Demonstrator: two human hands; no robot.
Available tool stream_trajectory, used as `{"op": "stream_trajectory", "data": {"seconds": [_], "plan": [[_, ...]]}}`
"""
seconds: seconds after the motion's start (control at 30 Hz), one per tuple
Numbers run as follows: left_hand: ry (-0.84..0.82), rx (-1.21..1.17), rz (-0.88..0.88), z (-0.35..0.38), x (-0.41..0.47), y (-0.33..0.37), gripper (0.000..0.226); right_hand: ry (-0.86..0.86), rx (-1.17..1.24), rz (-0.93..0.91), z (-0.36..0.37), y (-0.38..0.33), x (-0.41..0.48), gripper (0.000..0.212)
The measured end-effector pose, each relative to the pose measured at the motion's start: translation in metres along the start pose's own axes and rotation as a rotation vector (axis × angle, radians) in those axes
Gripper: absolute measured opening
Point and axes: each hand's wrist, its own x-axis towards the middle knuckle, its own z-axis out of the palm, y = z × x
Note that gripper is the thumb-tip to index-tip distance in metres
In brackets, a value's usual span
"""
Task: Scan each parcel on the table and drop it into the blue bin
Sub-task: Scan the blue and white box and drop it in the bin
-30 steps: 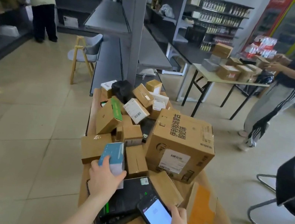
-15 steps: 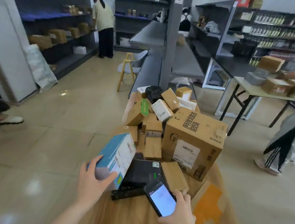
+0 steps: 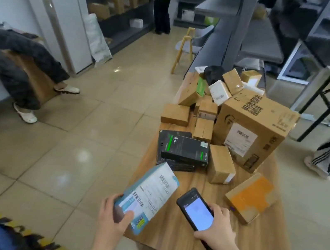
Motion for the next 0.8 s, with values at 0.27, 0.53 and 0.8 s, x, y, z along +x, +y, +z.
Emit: {"op": "stream_trajectory", "data": {"seconds": [0.27,0.53,0.8], "plan": [[-0.144,-0.291,-0.436,-0.003,0.033,-0.022,0.018,-0.026,-0.037,0.032,0.018,-0.001,-0.010,0.100],[-0.186,0.064,-0.261,-0.006,0.085,-0.023,0.052,0.008,-0.054,0.073,0.022,-0.017,-0.009,0.100],[-0.561,0.717,0.065,0.004,0.109,-0.007,0.116,0.051,-0.200,0.002,0.003,-0.035,0.008,0.096]]}}
